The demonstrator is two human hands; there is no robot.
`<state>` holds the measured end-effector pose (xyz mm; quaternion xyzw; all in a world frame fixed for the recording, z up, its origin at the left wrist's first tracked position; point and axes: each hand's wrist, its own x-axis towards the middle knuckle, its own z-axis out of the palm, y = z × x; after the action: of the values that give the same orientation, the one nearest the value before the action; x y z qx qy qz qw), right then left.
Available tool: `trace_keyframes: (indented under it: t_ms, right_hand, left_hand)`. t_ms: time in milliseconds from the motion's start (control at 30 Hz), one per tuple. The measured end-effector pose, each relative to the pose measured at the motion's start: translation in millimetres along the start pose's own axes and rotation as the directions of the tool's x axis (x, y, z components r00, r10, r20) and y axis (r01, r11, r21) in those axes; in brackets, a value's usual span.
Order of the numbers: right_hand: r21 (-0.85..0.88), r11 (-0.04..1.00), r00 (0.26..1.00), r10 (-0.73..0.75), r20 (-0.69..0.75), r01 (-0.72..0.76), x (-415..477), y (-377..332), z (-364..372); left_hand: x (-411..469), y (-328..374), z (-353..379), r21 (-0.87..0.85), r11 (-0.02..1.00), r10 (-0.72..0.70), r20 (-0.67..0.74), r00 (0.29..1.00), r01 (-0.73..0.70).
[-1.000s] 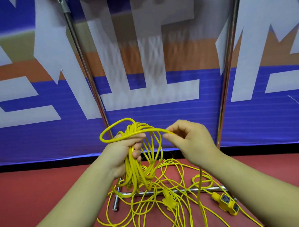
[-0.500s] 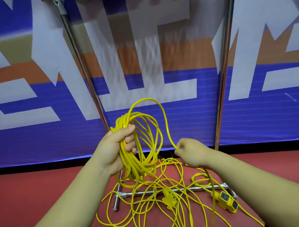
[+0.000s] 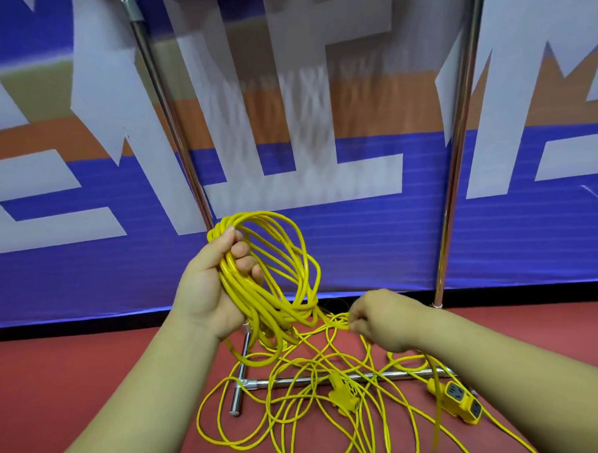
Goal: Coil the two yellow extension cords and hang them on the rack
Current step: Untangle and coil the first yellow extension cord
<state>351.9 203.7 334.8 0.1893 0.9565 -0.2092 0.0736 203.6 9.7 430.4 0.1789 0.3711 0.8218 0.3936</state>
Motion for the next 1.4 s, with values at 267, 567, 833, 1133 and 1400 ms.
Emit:
trace_keyframes:
  t_ms: [267, 567, 833, 1133, 1400]
  right_hand:
    - [0.043, 0.959, 0.960, -0.278, -0.014, 0.279, -38.8, -42.8, -22.6]
    - [0.247, 0.906, 0.862, -0.200, -0.466, 0.344, -50.4, -39.2, -39.6]
    - [0.548, 0.749, 0.926, -0.271, -0.261, 0.374, -57.2, -23.2, -63.3]
    - [0.363, 0.826, 0.861, -0.256, -0.439, 0.431, -58.3, -12.0, -75.7]
    - [0.657, 0.676, 0.936, -0.152, -0.318, 0.333, -52.6, 7.6, -79.8]
  left_hand:
    - [5.2, -10.8, 0.5, 0.232, 0.963, 0.188, -0.203, 0.961, -0.139]
    - [4.6, -46.9, 7.6, 0.499, 0.865, 0.151, -0.148, 0.977, -0.058]
    - [-5.0, -63.6, 14.4, 0.601, 0.788, -0.150, -0.023, 0.988, 0.134]
    - [-5.5, -78.6, 15.5, 0.523, 0.782, -0.459, 0.114, 0.881, 0.340]
    - [-1.2, -81.2, 21.2, 0.360, 0.836, -0.532, 0.347, 0.773, 0.414]
